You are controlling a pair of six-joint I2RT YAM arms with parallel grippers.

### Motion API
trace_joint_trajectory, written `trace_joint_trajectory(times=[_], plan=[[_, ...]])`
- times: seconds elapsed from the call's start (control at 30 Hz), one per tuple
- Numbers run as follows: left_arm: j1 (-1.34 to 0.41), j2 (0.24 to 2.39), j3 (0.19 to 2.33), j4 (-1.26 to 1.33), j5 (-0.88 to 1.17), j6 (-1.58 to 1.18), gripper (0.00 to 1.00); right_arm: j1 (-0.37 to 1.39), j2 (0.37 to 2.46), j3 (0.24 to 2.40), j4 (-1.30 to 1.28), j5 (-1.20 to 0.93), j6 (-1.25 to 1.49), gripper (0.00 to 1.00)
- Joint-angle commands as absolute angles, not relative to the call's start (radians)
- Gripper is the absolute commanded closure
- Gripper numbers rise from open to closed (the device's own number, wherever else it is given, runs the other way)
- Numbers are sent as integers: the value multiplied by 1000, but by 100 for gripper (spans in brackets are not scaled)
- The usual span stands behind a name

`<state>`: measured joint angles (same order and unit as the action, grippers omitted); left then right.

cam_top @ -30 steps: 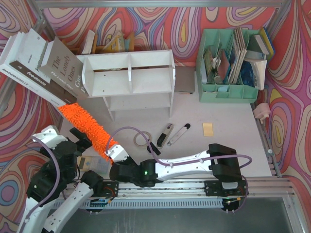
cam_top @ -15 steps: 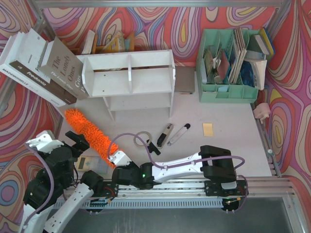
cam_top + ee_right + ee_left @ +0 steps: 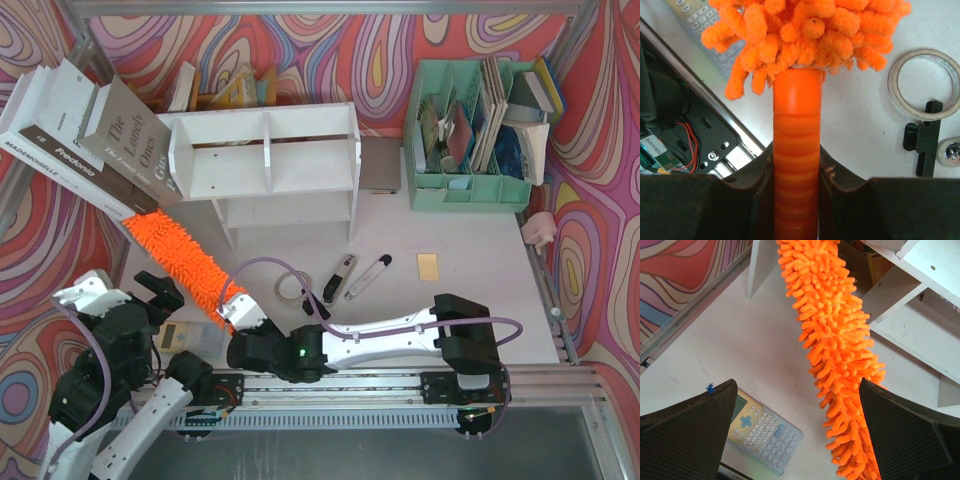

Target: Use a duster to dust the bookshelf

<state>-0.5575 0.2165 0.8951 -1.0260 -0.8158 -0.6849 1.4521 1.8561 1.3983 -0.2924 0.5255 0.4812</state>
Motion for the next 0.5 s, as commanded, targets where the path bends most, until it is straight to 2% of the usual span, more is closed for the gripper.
trace_joint_trajectory(times=[0.0,0.27,0.47], plan=[[-563,205,886,-1017,-821,-687,2,1447,1865,1395,-274,538,521,100],[-563,207,886,-1018,-818,-688,2,1442,1980,1397,-309,453,555,100],[-563,195,885,-1017,-818,-689,2,1424,1955,1428,-314,485,539,100]])
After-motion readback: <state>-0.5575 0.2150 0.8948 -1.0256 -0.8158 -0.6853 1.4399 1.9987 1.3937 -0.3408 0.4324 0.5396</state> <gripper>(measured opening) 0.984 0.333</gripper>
